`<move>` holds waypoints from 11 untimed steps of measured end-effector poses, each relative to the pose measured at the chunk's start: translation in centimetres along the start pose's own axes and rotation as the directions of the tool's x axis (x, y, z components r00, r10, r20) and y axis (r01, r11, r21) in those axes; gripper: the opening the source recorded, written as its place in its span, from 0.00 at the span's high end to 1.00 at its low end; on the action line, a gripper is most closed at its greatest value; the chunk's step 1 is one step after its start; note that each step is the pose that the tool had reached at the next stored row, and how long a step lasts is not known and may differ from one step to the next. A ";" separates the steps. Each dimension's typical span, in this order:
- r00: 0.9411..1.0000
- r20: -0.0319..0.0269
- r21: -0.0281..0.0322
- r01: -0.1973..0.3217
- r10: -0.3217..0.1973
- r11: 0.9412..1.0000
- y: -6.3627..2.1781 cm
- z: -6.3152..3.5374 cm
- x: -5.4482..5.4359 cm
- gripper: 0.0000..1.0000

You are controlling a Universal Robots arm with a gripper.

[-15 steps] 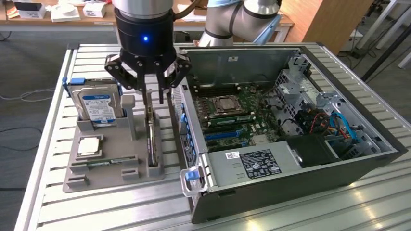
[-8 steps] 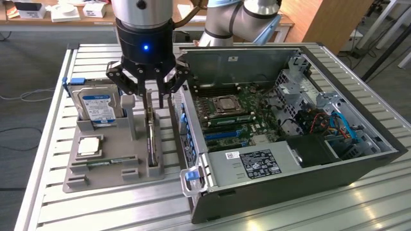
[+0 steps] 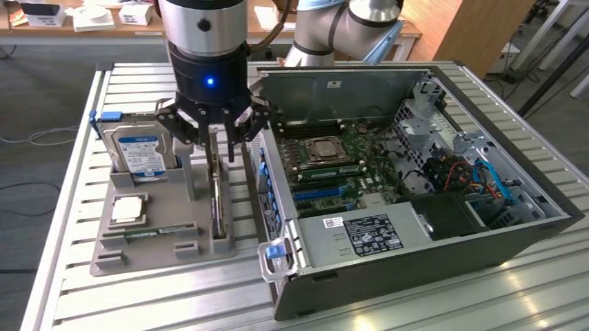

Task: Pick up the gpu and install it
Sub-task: 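Pick up the gpu and move the gpu toward the slot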

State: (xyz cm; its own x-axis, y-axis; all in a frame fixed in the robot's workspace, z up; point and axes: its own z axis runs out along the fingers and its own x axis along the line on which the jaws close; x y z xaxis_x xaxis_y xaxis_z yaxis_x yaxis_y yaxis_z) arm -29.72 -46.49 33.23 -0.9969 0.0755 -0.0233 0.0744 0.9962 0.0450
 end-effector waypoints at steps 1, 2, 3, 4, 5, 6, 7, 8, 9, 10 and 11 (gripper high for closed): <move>1.000 0.000 0.000 0.000 0.000 1.000 -0.01 0.18 0.0 0.64; 1.000 0.000 0.000 0.000 0.000 1.000 -0.02 0.36 0.0 0.64; 1.000 0.000 0.000 0.000 0.000 1.000 -0.02 0.56 0.0 0.64; 1.000 0.000 0.000 0.000 0.000 1.000 -0.03 0.74 0.0 0.64; 1.000 0.000 0.000 0.000 0.000 1.000 -0.04 0.92 0.0 0.64; 1.000 0.000 0.000 0.000 0.000 1.000 -0.05 1.10 0.0 0.64; 1.000 0.000 0.000 0.000 0.000 1.000 -0.06 1.26 0.0 0.64; 1.000 0.000 0.000 0.000 0.000 1.000 -0.06 1.27 0.0 0.64; 1.000 0.000 0.000 0.000 0.000 1.000 -0.06 1.27 0.0 0.64; 1.000 0.000 0.000 0.000 0.000 1.000 -0.06 1.27 0.0 0.64; 1.000 0.000 0.000 0.000 0.000 1.000 -0.06 1.27 0.0 0.64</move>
State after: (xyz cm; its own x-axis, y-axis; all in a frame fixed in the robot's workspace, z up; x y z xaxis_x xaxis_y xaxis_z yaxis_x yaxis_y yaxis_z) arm -29.73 -46.49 31.96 -0.9969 0.0756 -0.0232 0.0745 0.9962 0.0449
